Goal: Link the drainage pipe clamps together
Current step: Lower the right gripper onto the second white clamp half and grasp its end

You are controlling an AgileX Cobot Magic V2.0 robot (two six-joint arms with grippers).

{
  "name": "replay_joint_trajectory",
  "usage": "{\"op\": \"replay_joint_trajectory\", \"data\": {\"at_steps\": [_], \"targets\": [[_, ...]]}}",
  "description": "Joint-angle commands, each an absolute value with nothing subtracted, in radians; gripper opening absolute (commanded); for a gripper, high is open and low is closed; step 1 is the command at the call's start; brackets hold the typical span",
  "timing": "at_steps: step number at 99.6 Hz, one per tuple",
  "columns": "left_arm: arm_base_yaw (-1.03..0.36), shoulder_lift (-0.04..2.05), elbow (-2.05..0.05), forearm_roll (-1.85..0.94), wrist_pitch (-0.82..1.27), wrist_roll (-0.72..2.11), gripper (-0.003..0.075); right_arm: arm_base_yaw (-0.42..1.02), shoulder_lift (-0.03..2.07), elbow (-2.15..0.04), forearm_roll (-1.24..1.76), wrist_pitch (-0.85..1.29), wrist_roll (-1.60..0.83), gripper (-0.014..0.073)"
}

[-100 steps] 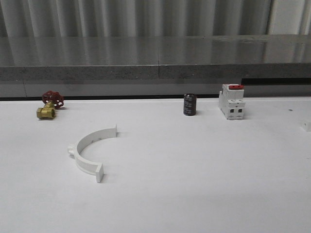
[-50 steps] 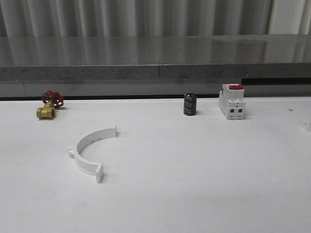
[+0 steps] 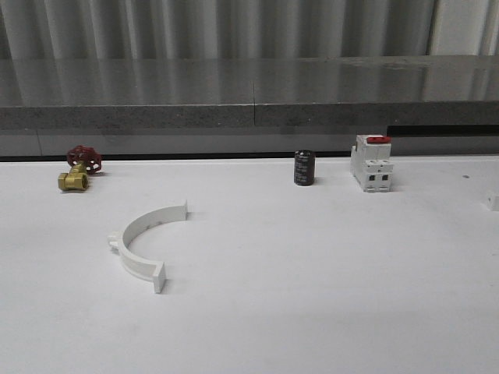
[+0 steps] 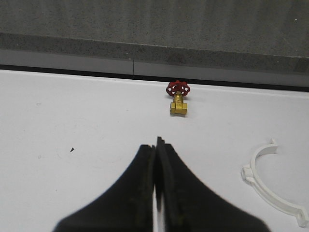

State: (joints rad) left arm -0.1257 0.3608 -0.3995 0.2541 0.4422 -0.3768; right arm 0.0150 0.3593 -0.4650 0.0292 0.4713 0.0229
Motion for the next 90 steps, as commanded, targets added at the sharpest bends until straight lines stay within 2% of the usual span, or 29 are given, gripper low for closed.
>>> {"op": "replay_joint_trajectory", "data": {"at_steps": [1,20,40,49,65,71,76,90], "targets": [[-0.122,0.365,-0.427,0.264,0.372,-0.378,-0.002,0.015,0.504,-0.616,0.033,0.563,0.026,-0.0067],[-0.122,0.365,-0.427,0.264,0.372,-0.378,-0.002,0.015,0.733,-0.796,0.033,0.703,0.026,-0.0067],[-0.122,0.365,-0.427,0.264,0.372,-0.378,-0.002,0.015,0.844,-0.829,0.034,0.725,0.026,-0.0057],[-0.122,0.365,-0.427,0.264,0.374,-0.378,-0.002,0.015,0.864,-0.829,0.039,0.741,0.026,0.0037],[-0.122,0.365,-0.427,0.264,0.374,-0.378,-0.002,0.015,0.866,-0.829,0.059,0.72,0.026,0.0377],[-0.122,0.365,-0.427,0.264,0.374,-0.378,-0.002,0.015,0.866,-0.829,0.065,0.718,0.026,0.0455],[-0.122,0.365,-0.427,0.264,0.374,-0.378,-0.002,0.015,0.866,-0.829,0.065,0.717,0.026,0.048],[-0.122,0.365,-0.427,0.264,0.374,-0.378,-0.0021,0.013,0.916,-0.87,0.068,0.748,0.026,0.0477]]}}
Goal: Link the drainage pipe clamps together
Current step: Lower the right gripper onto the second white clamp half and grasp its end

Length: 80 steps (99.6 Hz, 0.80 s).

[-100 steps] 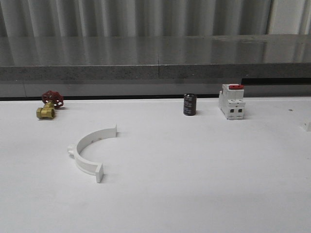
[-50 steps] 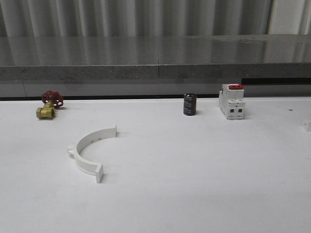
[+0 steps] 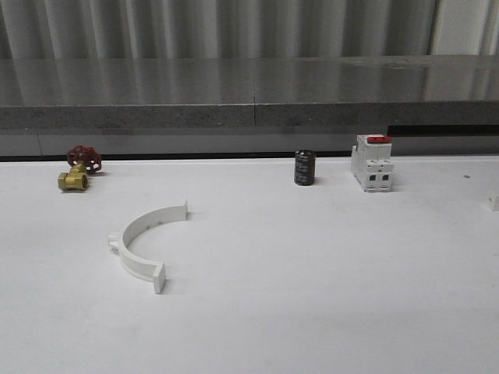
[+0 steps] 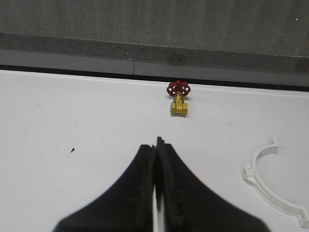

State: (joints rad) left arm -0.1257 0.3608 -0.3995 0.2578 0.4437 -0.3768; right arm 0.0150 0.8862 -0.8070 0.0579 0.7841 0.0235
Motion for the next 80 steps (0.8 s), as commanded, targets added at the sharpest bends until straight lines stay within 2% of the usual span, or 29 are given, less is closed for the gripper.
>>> {"op": "replay_joint_trajectory", "data": {"at_steps": [1,37,80], "targets": [[-0.122,0.365,-0.427,0.264,0.374,-0.378,-0.002,0.013,0.921,-0.874,0.068,0.751,0.026,0.0477],[-0.122,0.365,-0.427,0.266,0.372,-0.378,-0.002,-0.159,1.275,-1.104,0.068,0.802,-0.03,0.0477],[-0.122,0.365,-0.427,0.266,0.374,-0.378,-0.002,-0.248,1.619,-1.149,0.067,0.686,-0.092,0.0477]]}}
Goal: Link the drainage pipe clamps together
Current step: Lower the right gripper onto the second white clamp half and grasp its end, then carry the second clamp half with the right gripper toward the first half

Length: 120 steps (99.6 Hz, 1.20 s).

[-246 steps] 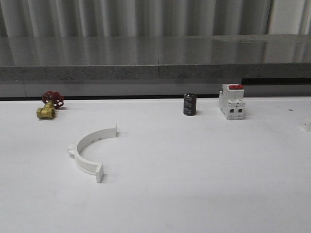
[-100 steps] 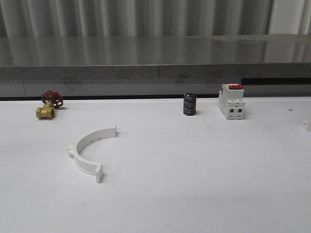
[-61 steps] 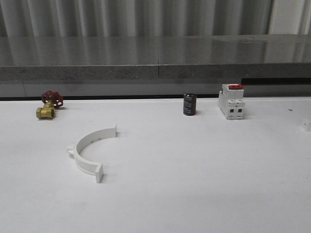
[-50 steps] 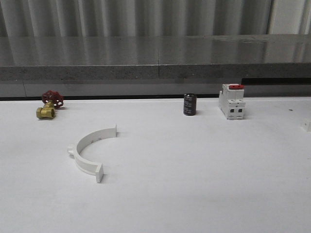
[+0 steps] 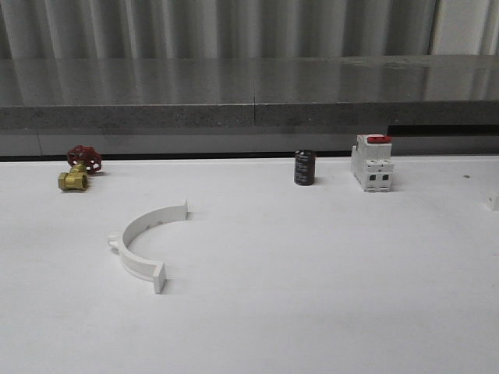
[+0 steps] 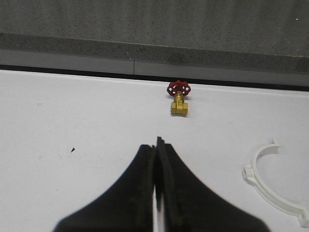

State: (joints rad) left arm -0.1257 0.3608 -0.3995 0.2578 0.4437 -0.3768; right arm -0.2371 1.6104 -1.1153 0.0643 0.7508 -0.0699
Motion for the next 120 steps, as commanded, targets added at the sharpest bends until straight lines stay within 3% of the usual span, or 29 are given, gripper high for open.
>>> {"op": "replay_joint_trajectory", "data": {"at_steps": [1,82,94,107,120], "targets": [[-0.122,0.365,-0.427,0.266,0.374,-0.378,-0.0021,-0.248,1.624,-1.149,0.067,0.684,-0.094,0.0477],[-0.122,0.365,-0.427,0.266,0.374,-0.378,-0.0021,-0.249,1.833,-1.15,0.067,0.534,-0.159,0.0475],[-0.122,0.365,-0.427,0.266,0.374,-0.378,-0.002,-0.249,1.833,-1.15,0.067,0.534,-0.159,0.0372],[-0.122,0.365,-0.427,0.266,0.374,-0.378,-0.002,-0.249,1.833,-1.15,0.067,0.534,-0.159,0.0163],[-0.122,0.365,-0.427,0.266,0.376,-0.378,-0.002,-0.249,1.833,-1.15,0.067,0.539,-0.159,0.0066]]}}
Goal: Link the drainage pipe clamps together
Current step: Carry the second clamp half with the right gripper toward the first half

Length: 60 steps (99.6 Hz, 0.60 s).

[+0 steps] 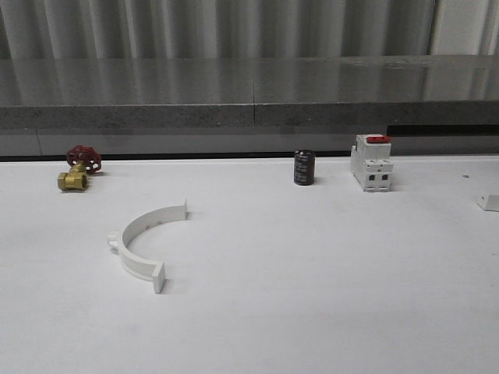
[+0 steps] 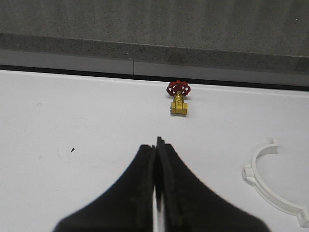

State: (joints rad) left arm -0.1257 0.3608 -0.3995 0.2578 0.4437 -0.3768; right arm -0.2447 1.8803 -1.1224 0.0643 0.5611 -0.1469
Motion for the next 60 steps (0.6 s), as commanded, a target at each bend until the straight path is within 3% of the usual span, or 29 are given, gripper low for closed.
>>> {"op": "replay_joint_trajectory", "data": {"at_steps": [1,38,60], "targets": [[-0.122,0.365,-0.427,0.266,0.376,-0.378,-0.0021,-0.249,1.833,-1.15,0.067,0.541,-0.159,0.0064],[-0.122,0.365,-0.427,0.266,0.376,-0.378,-0.002,-0.235,1.824,-1.15,0.109,0.567,-0.159,0.0059],[-0.122,0.365,-0.427,0.266,0.376,-0.378,-0.002,-0.105,1.76,-1.15,0.13,0.647,-0.072,0.006]]}}
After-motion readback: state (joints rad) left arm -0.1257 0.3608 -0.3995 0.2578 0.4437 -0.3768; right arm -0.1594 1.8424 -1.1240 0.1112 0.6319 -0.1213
